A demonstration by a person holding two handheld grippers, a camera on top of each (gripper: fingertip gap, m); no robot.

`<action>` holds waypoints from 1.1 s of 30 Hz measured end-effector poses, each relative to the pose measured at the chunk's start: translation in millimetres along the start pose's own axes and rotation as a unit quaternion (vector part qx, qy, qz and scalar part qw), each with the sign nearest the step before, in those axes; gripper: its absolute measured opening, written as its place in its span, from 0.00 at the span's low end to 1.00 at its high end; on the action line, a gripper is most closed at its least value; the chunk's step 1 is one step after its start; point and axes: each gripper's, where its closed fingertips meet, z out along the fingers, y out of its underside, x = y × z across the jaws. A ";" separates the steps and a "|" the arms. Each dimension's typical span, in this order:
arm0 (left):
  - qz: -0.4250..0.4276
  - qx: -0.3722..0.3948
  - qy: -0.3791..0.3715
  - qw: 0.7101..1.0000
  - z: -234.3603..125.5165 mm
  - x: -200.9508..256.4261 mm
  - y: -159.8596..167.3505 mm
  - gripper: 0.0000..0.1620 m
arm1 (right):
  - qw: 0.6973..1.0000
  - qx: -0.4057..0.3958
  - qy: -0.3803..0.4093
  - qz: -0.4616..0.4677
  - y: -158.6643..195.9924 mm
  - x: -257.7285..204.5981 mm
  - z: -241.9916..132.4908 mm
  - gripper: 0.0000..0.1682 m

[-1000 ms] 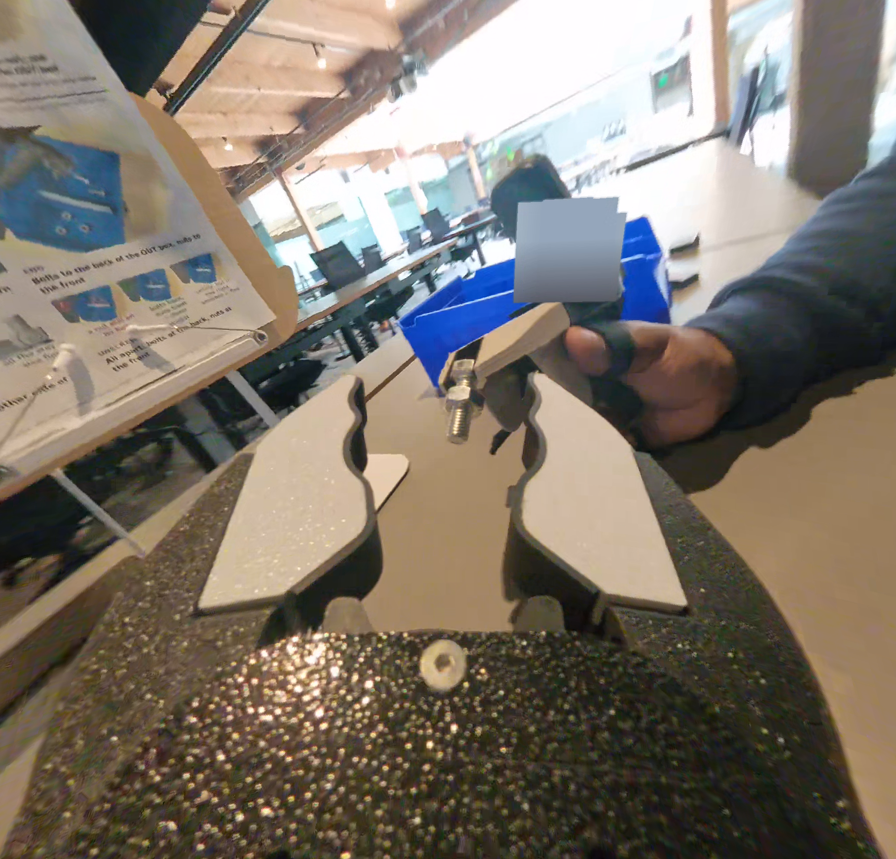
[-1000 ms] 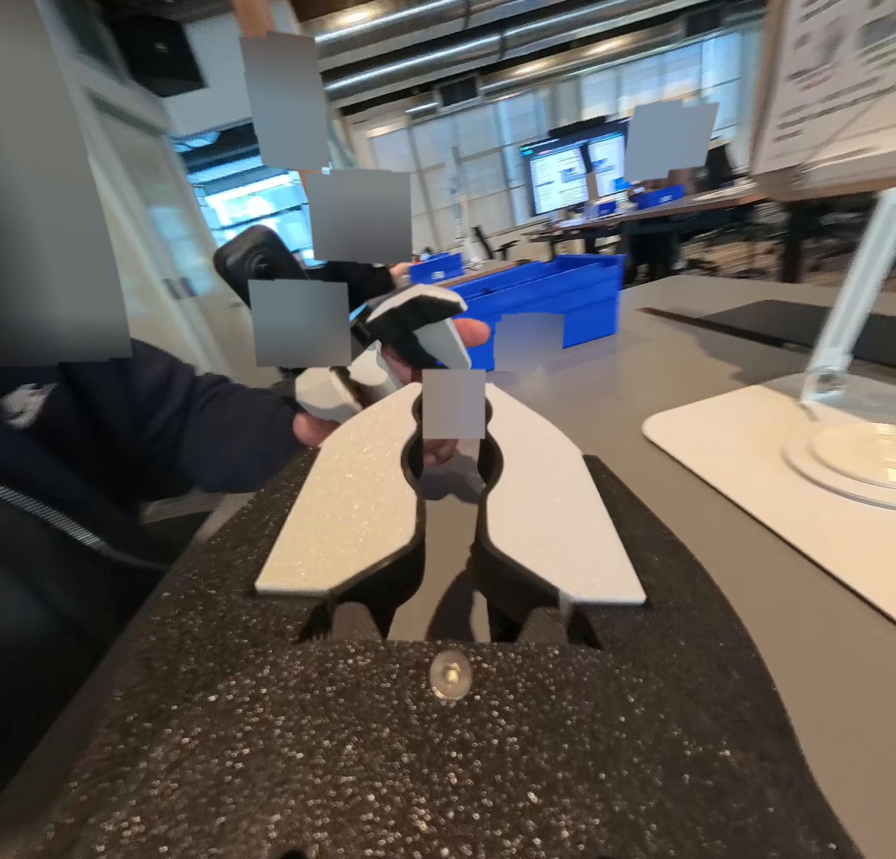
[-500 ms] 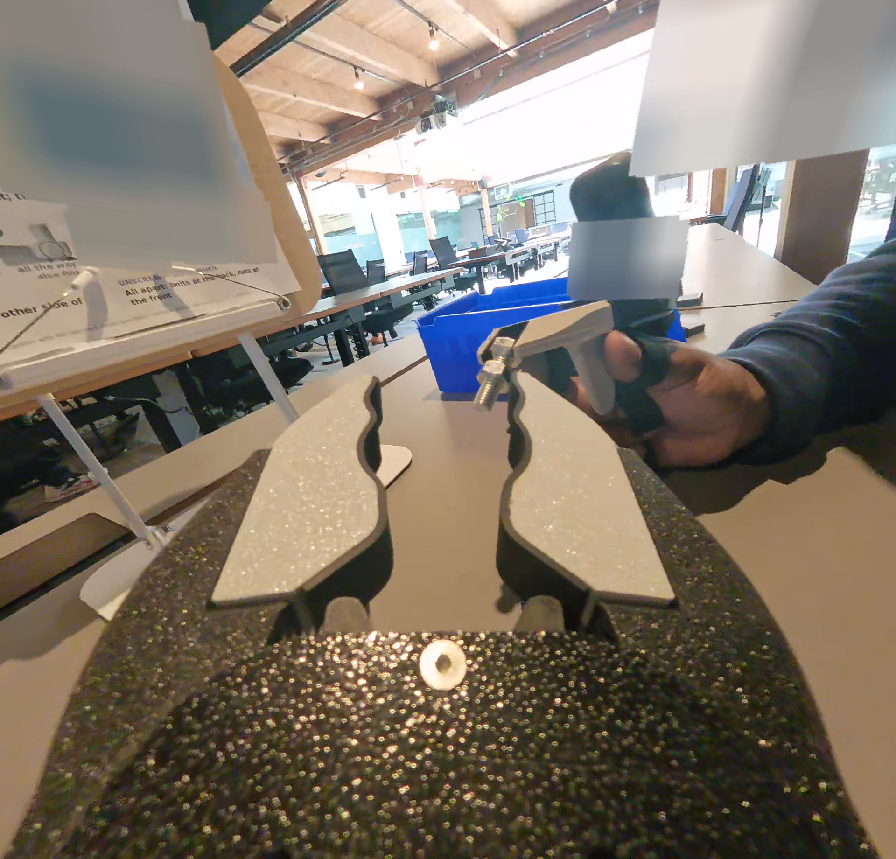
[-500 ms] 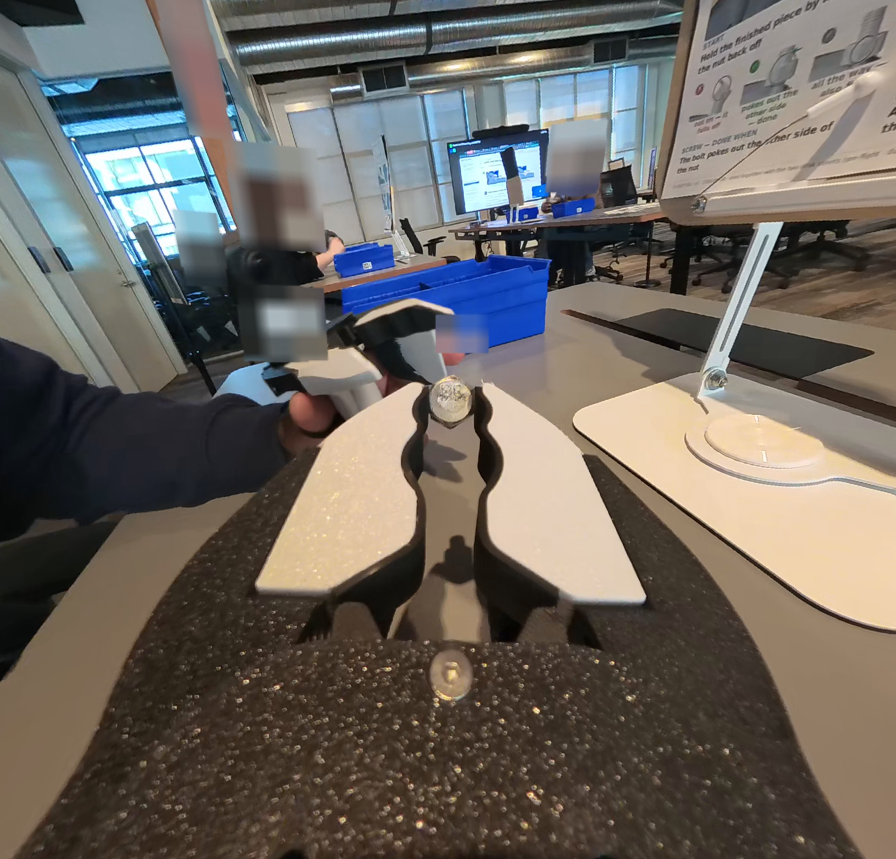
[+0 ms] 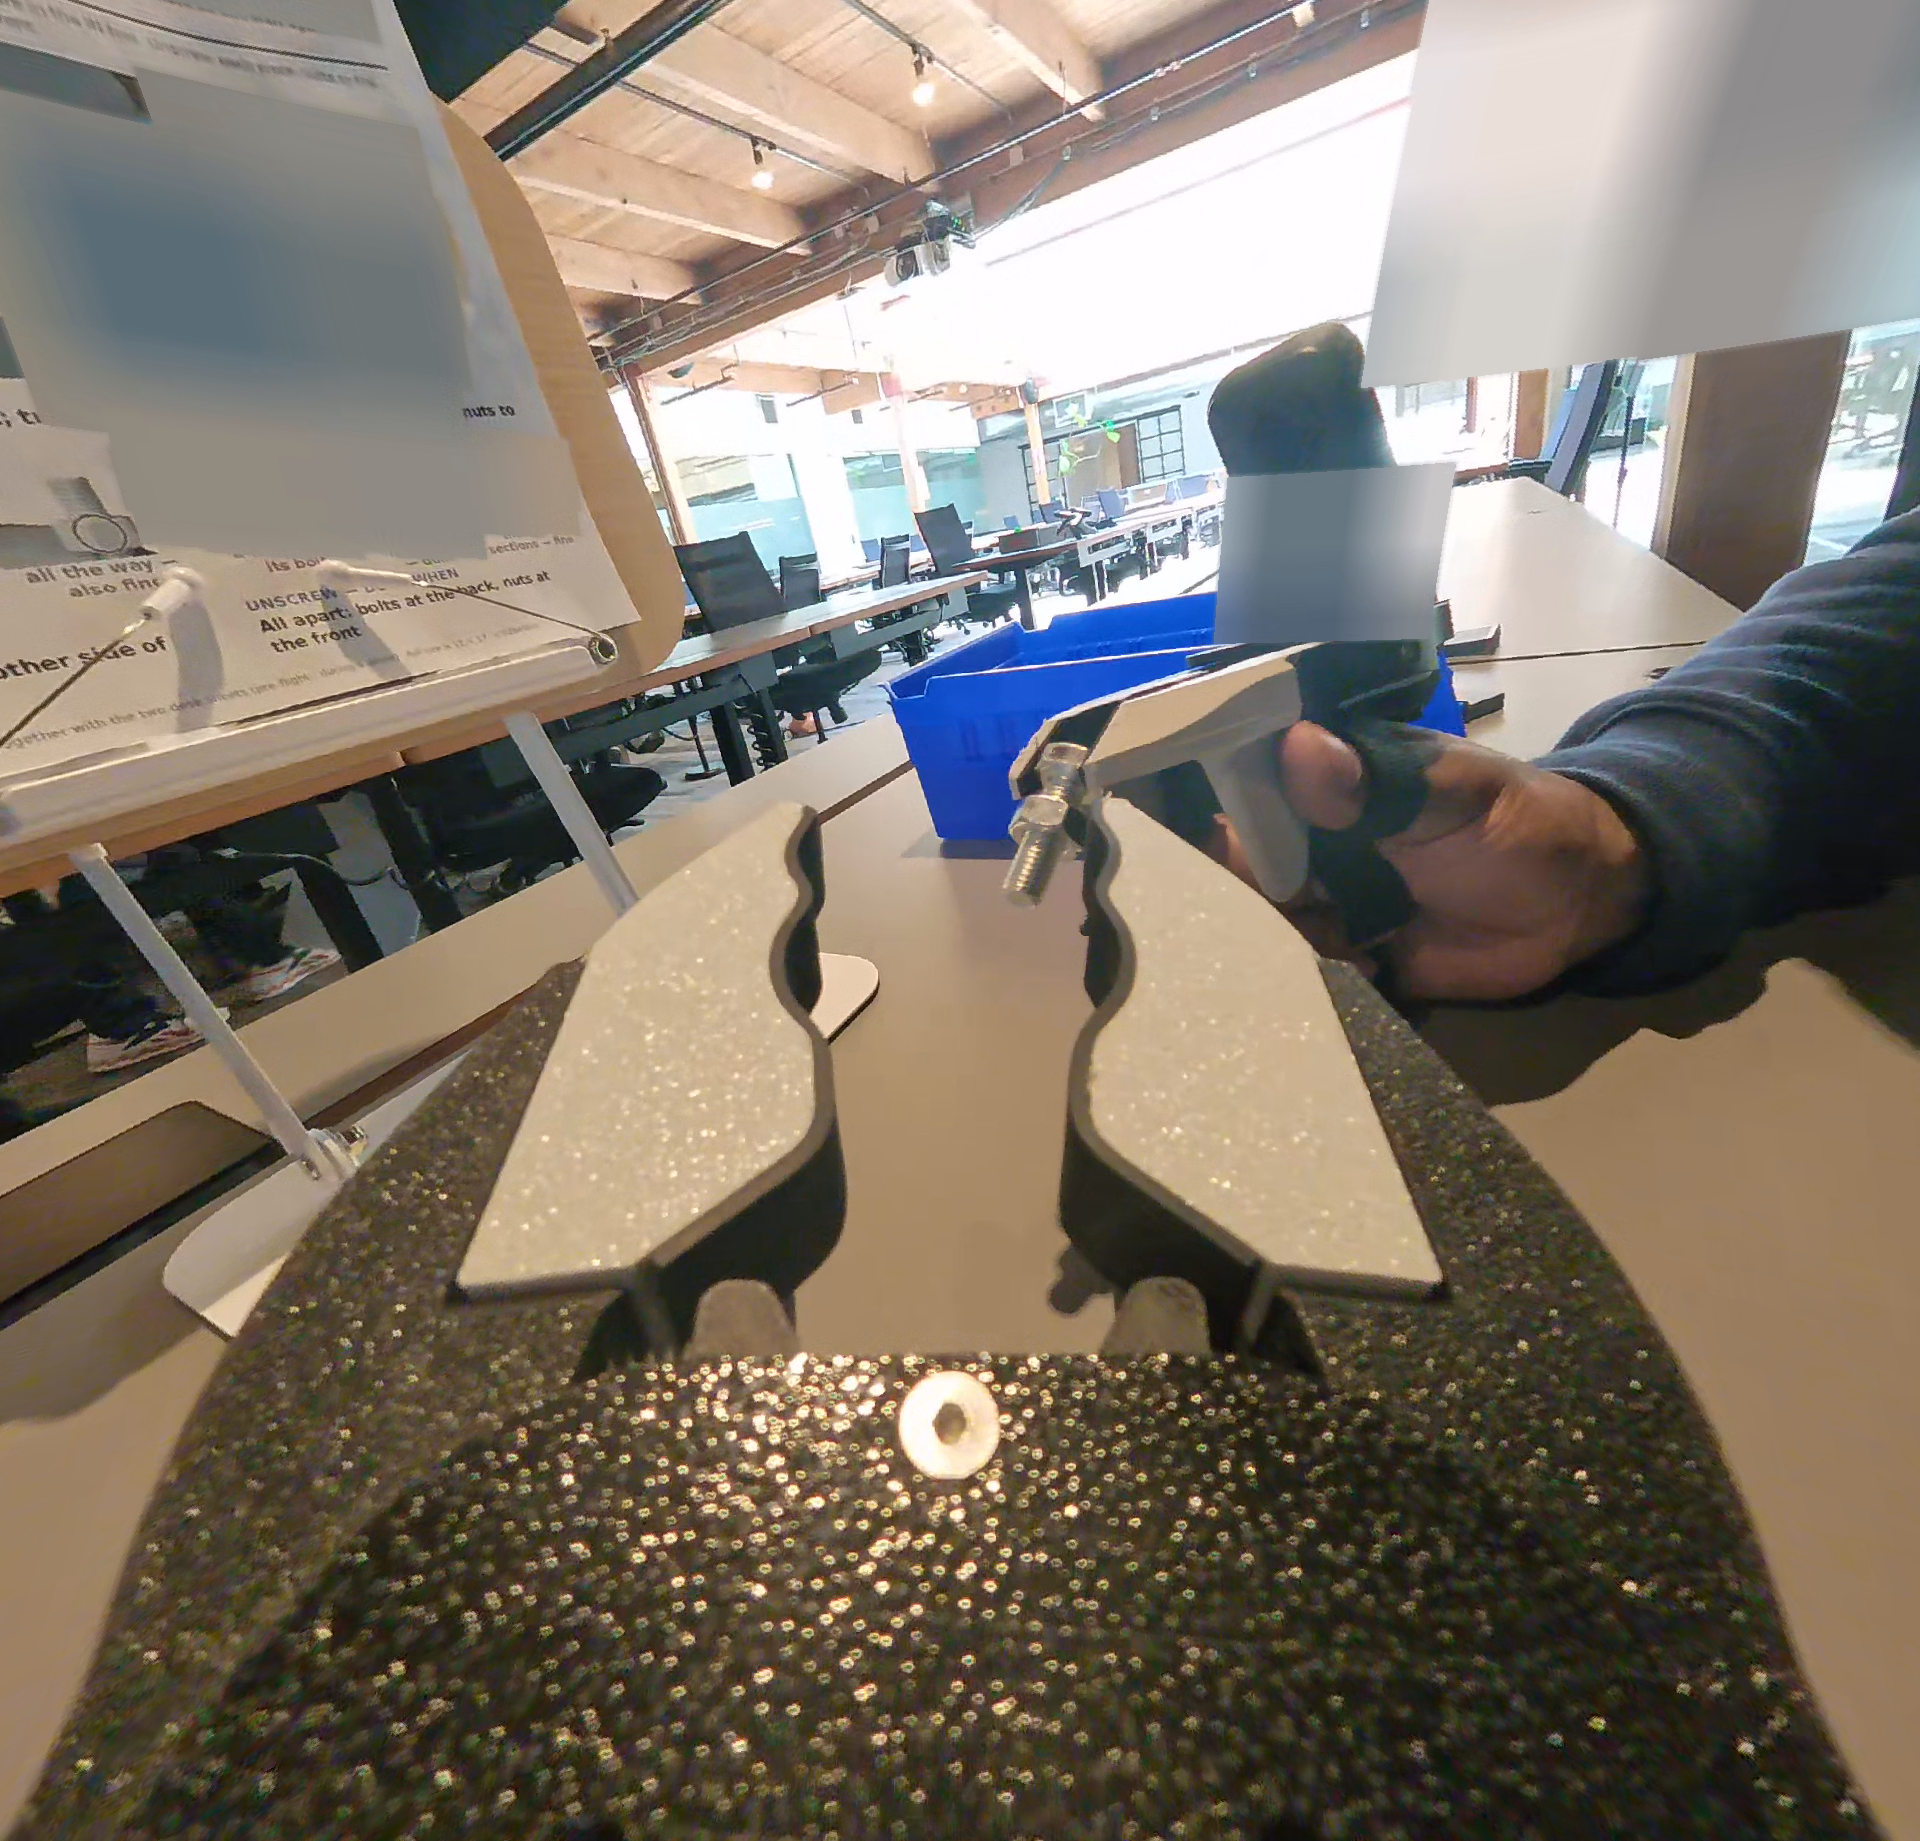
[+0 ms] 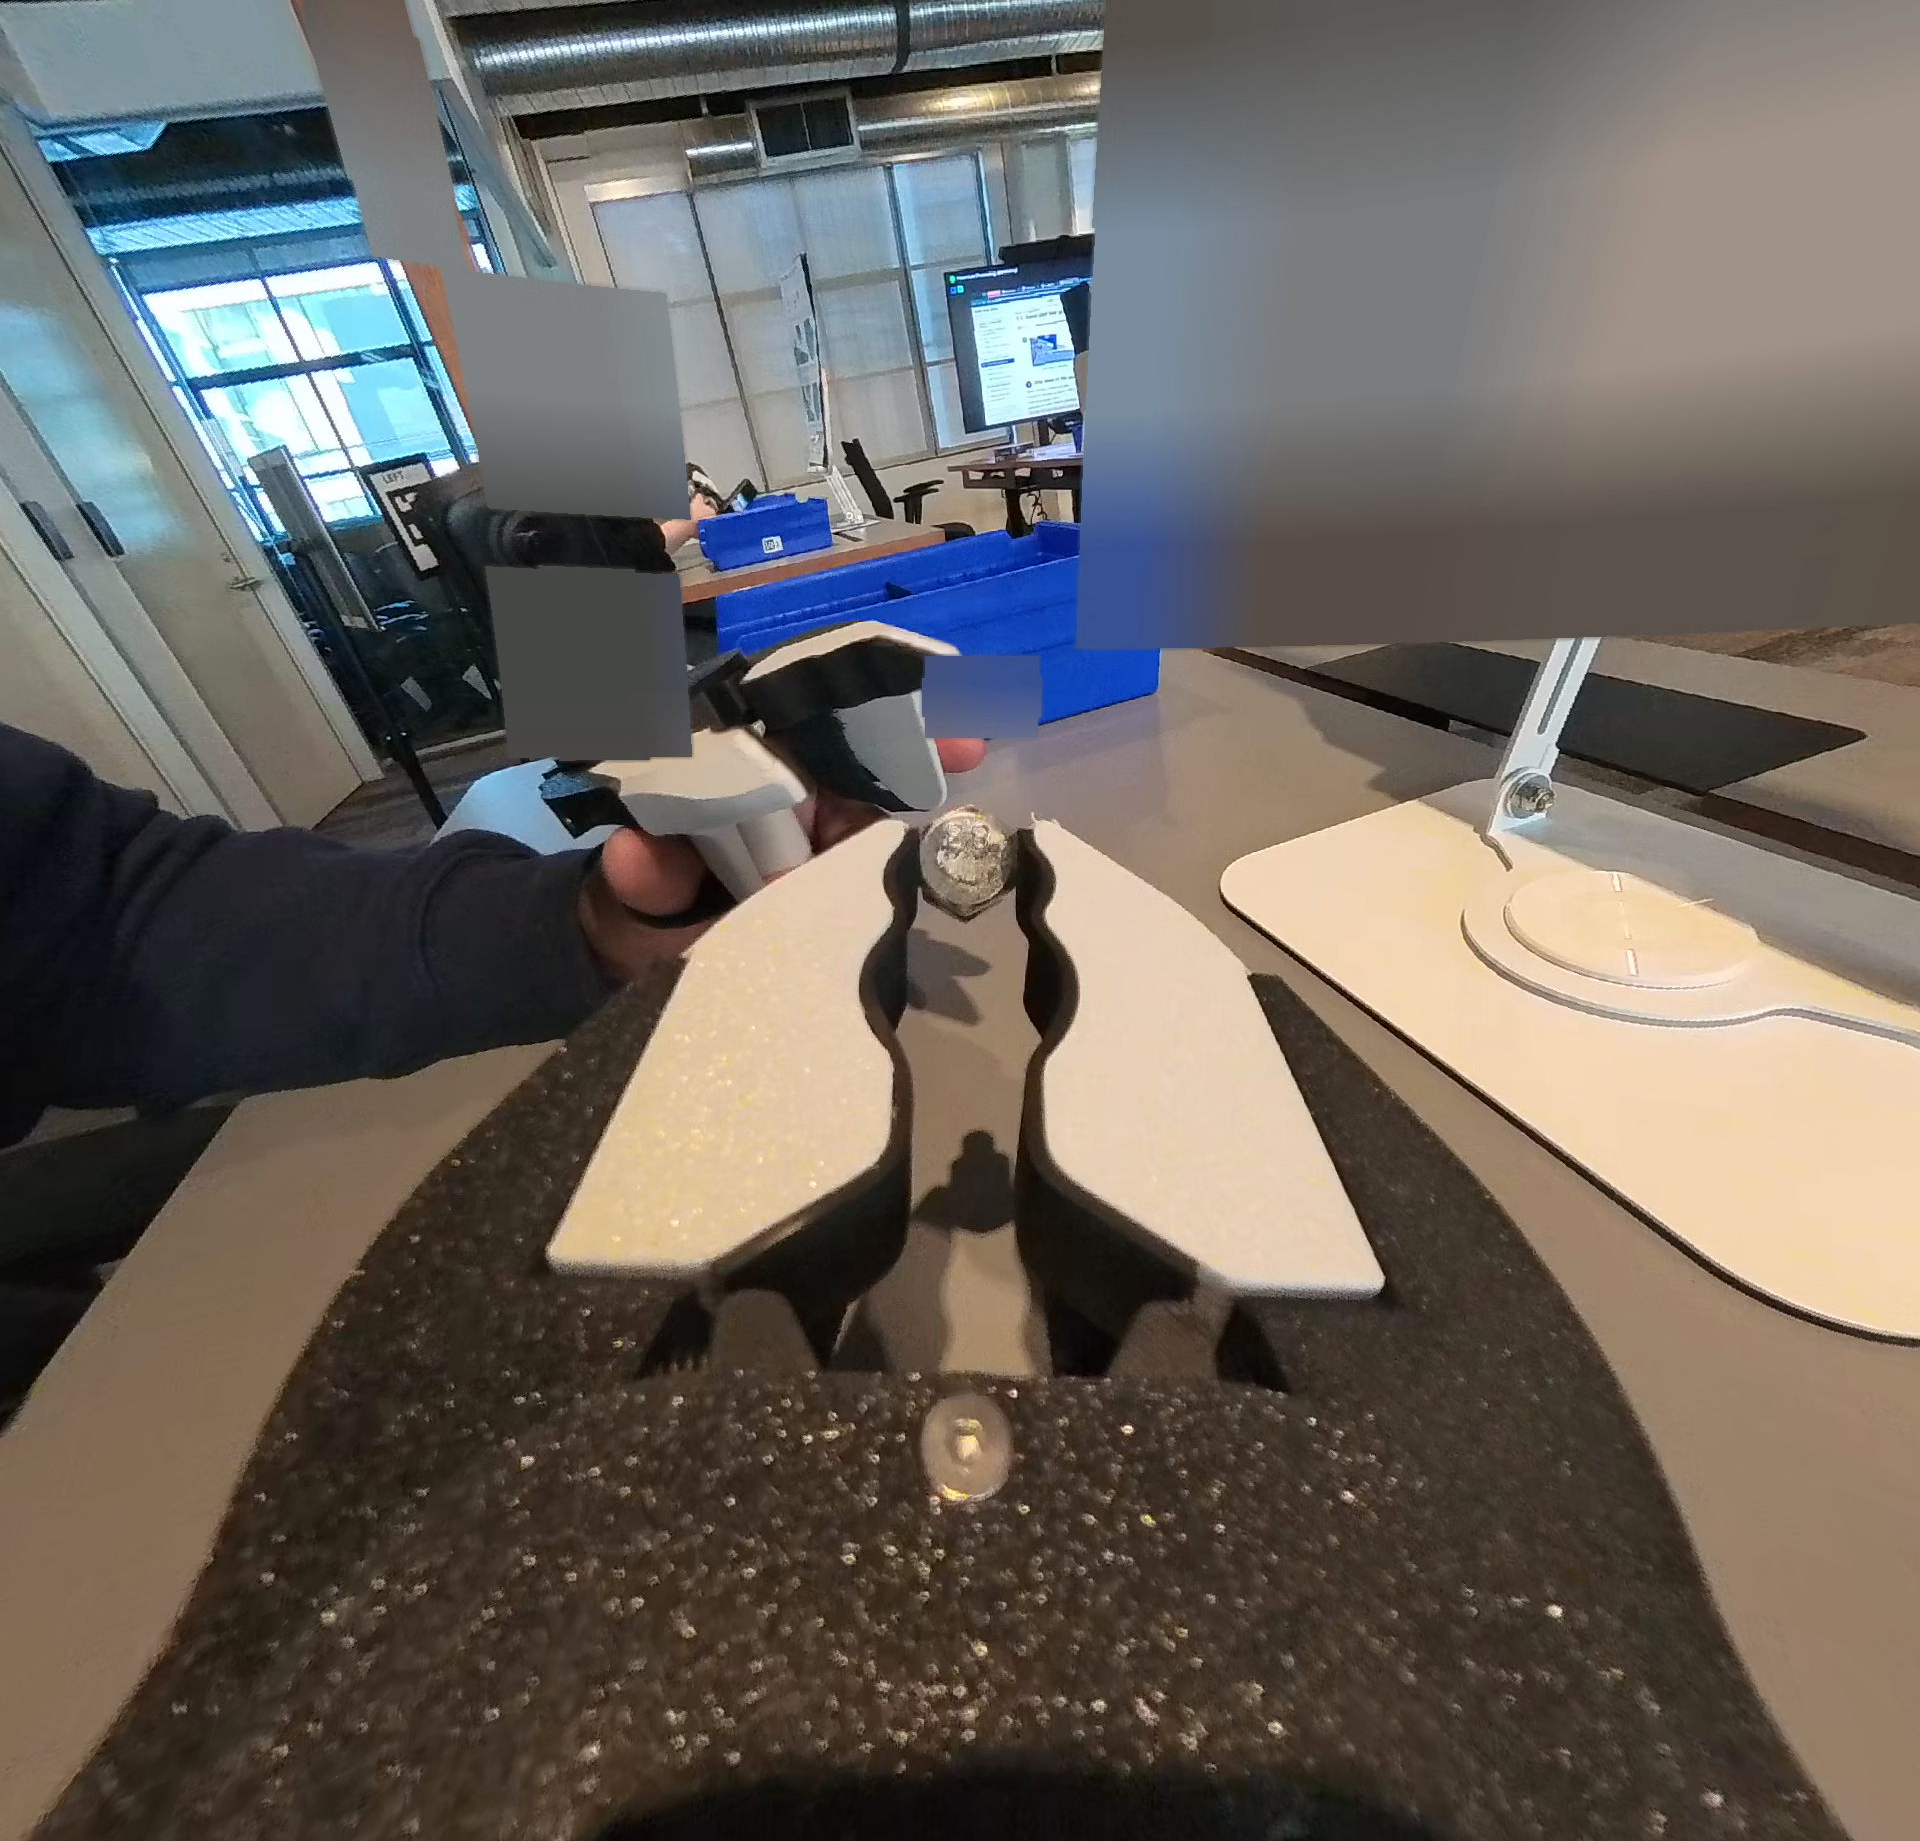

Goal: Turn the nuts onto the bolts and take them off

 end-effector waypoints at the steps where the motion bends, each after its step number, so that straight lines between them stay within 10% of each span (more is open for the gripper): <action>1: 0.000 0.002 -0.001 1.000 -0.4 -0.6 -0.4 0.29 | 1.000 -0.001 -0.001 -0.001 0.1 -0.2 0.1 0.10; 9: -0.015 0.027 -0.016 0.999 -2.0 -5.4 -11.5 0.30 | 1.000 -0.004 -0.001 -0.002 1.0 -1.0 0.8 0.10; 21: -0.059 0.119 0.164 0.977 61.8 82.0 -123.5 0.31 | 1.000 -0.008 -0.005 -0.007 1.9 -3.7 1.4 0.10; 33: 0.015 -0.008 0.239 0.971 127.4 204.4 -104.4 0.31 | 1.000 -0.019 -0.004 -0.007 4.9 -3.3 3.4 0.10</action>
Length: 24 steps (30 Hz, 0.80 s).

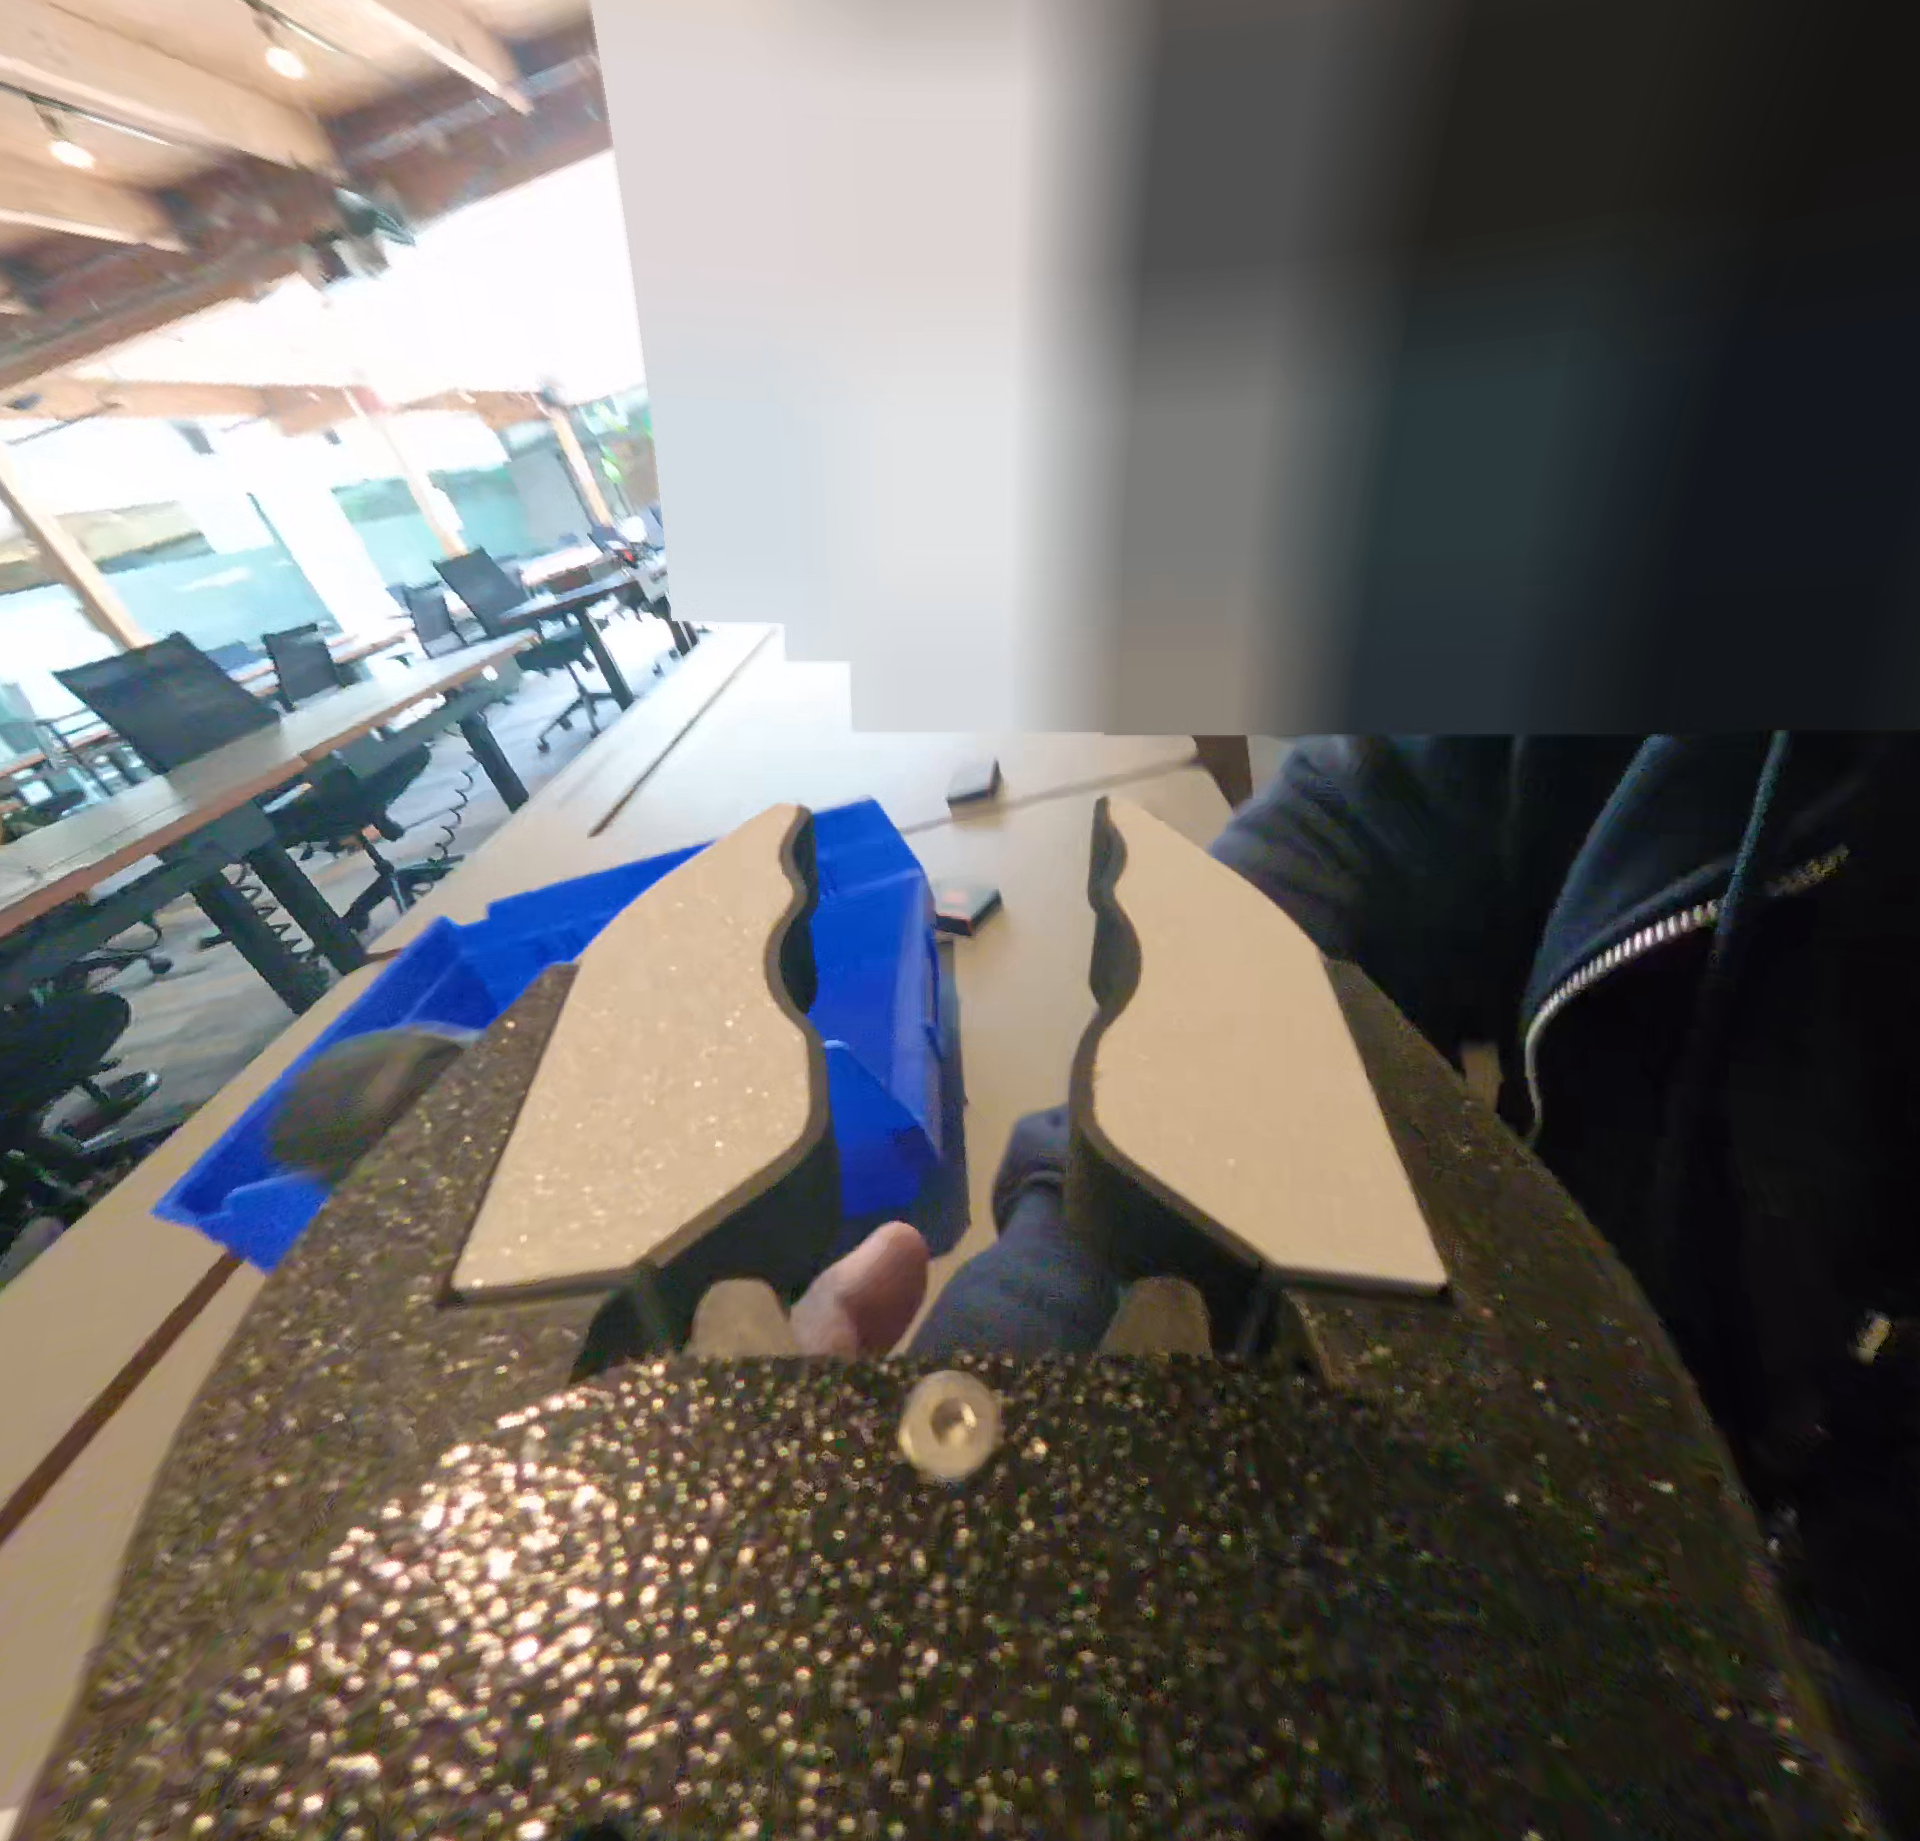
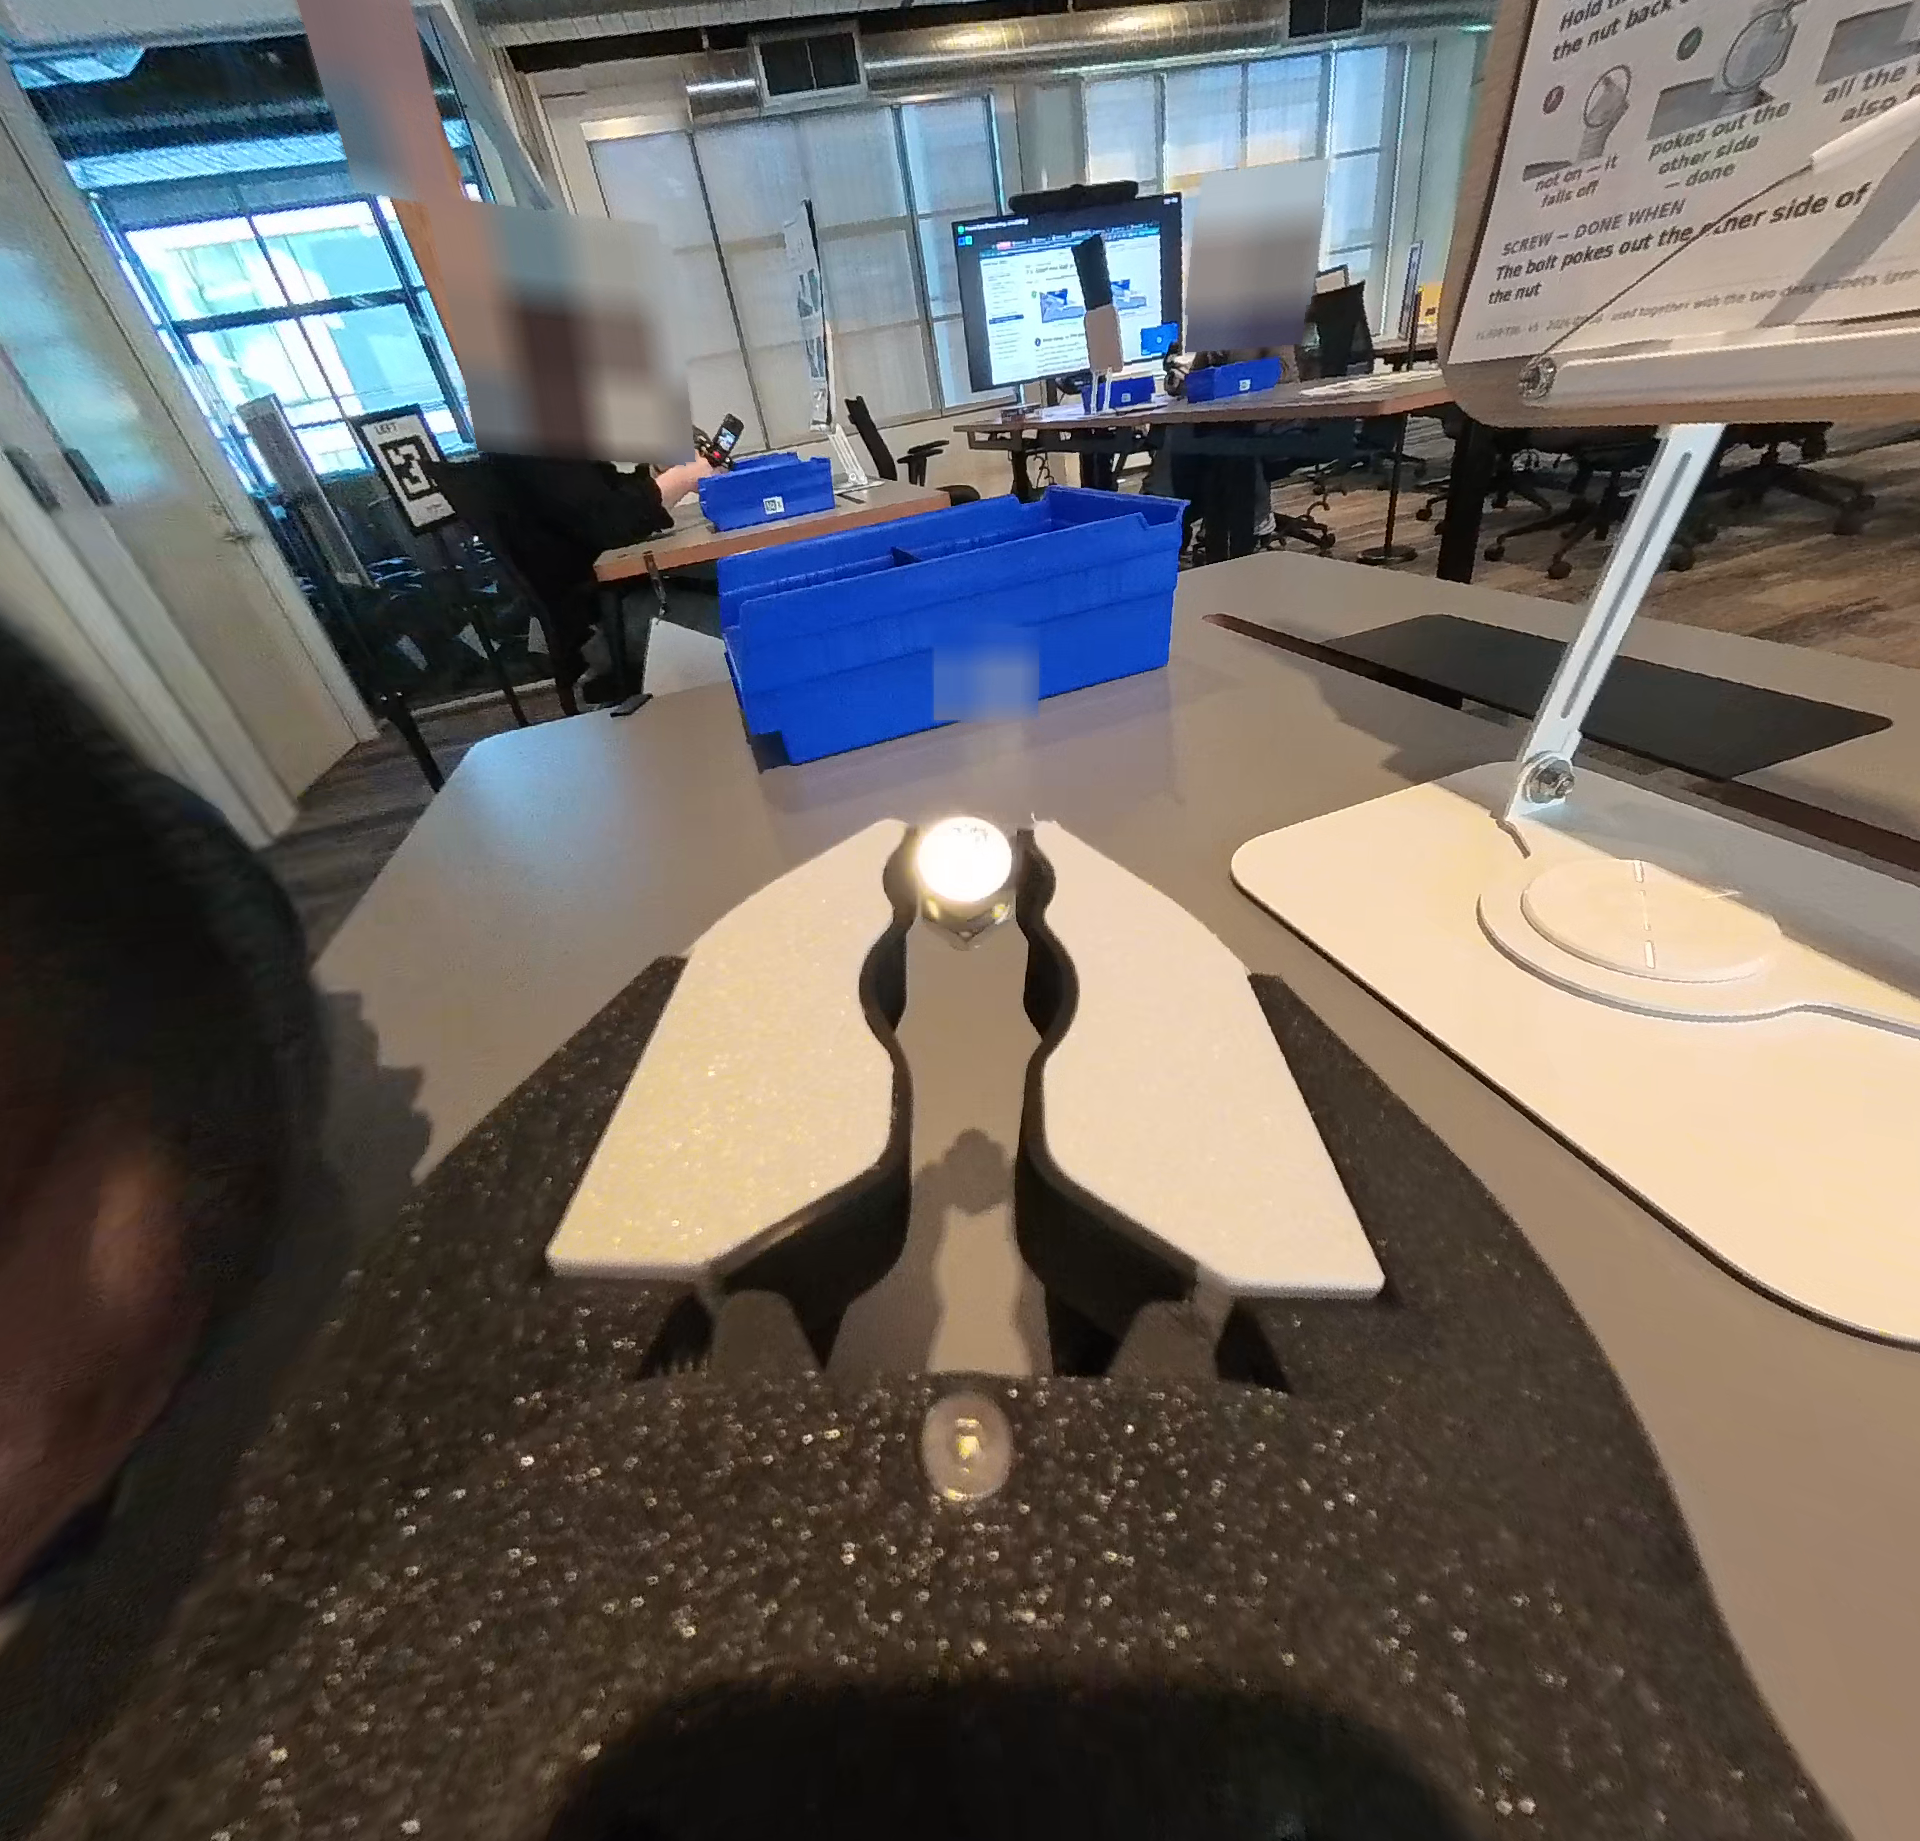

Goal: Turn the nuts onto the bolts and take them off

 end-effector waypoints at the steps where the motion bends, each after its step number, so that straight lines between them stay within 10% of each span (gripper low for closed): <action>1: 0.023 -0.020 0.013 0.999 9.4 10.3 6.3 0.31 | 1.000 -0.001 0.000 0.000 0.4 -0.1 0.4 0.10; 12: 0.097 -0.117 0.078 0.985 67.6 64.3 46.6 0.34 | 1.000 0.000 0.007 0.001 -0.3 1.7 -1.1 0.10; 24: 0.047 -0.082 -0.049 0.994 20.0 10.5 26.9 0.32 | 1.000 0.002 0.002 0.006 -0.8 1.2 -1.7 0.10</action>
